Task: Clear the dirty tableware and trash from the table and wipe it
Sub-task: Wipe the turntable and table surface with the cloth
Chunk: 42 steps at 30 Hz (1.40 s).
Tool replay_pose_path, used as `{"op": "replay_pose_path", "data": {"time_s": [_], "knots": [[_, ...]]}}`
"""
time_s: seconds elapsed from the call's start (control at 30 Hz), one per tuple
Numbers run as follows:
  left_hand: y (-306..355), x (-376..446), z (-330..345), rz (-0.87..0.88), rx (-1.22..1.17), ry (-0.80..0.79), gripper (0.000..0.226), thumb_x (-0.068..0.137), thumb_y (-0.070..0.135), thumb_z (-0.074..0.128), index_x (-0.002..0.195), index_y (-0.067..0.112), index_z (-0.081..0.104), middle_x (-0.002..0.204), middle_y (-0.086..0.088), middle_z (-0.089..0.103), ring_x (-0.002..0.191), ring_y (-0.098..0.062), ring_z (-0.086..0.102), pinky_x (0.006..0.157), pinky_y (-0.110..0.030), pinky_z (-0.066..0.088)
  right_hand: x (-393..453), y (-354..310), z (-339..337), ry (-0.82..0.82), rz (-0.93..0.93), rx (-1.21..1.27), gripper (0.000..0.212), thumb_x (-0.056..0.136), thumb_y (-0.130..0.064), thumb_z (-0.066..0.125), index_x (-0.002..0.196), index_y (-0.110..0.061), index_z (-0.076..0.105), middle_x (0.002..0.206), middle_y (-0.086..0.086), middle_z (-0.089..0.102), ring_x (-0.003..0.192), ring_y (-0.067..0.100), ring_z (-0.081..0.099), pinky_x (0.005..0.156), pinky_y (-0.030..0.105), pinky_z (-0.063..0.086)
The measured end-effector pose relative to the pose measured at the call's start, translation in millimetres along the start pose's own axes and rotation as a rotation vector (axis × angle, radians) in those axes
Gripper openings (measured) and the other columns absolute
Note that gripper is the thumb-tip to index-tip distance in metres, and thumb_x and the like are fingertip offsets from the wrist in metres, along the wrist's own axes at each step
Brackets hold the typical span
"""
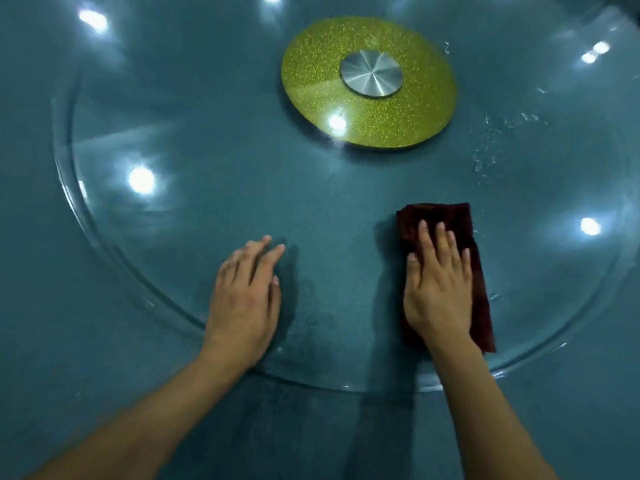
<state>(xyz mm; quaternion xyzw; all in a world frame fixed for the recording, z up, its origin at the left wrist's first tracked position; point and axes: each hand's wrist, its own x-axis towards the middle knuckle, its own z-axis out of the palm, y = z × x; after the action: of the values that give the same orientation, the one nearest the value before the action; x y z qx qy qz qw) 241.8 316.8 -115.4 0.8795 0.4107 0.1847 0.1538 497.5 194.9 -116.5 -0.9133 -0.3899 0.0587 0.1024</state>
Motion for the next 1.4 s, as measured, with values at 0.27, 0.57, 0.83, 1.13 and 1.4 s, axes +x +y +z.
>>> {"op": "replay_pose_path", "data": {"time_s": [0.27,0.57,0.83,1.13,1.4], "knots": [[-8,0,6,-0.07,-0.054,-0.022,0.05,0.095,0.01,0.037,0.143,0.009,0.05,0.152,-0.01,0.044,0.139,-0.032,0.043,0.117,-0.048,0.031,-72,-89,26,0.024,-0.109,0.036,0.058,0.104,-0.038,0.028,0.16,-0.027,0.017,0.167,0.004,0.017,0.155,0.017,0.011,0.125,0.045,0.01],[-55,21,-17,-0.037,-0.101,-0.063,0.054,0.092,0.018,0.032,0.141,0.009,0.053,0.149,-0.009,0.049,0.134,-0.029,0.049,0.115,-0.046,0.037,-100,-153,46,-0.035,-0.424,0.112,0.061,0.103,-0.035,0.04,0.16,-0.026,0.02,0.167,-0.001,0.016,0.154,0.015,0.011,0.124,0.042,0.011],[-101,47,-35,0.03,0.044,-0.049,0.043,0.094,0.019,0.04,0.131,0.008,0.06,0.141,-0.008,0.056,0.119,-0.033,0.056,0.108,-0.043,0.04,50,-40,12,0.017,-0.111,0.048,0.055,0.107,-0.038,0.029,0.16,-0.032,0.016,0.168,-0.001,0.015,0.154,0.012,0.008,0.126,0.04,0.003],[-99,70,-37,-0.088,0.152,0.012,0.043,0.088,0.007,0.049,0.13,0.003,0.058,0.144,-0.018,0.053,0.121,-0.042,0.055,0.104,-0.053,0.044,-16,-84,21,0.024,-0.279,0.035,0.057,0.105,-0.038,0.029,0.16,-0.027,0.019,0.167,0.003,0.018,0.154,0.017,0.012,0.125,0.045,0.011],[-65,90,-14,-0.123,0.005,0.022,0.046,0.088,-0.002,0.05,0.132,0.008,0.057,0.144,-0.014,0.052,0.128,-0.036,0.051,0.111,-0.052,0.041,-117,-129,42,-0.099,-0.831,0.088,0.06,0.099,-0.042,0.046,0.156,-0.03,0.033,0.163,-0.002,0.029,0.152,0.014,0.023,0.12,0.04,0.028]]}}
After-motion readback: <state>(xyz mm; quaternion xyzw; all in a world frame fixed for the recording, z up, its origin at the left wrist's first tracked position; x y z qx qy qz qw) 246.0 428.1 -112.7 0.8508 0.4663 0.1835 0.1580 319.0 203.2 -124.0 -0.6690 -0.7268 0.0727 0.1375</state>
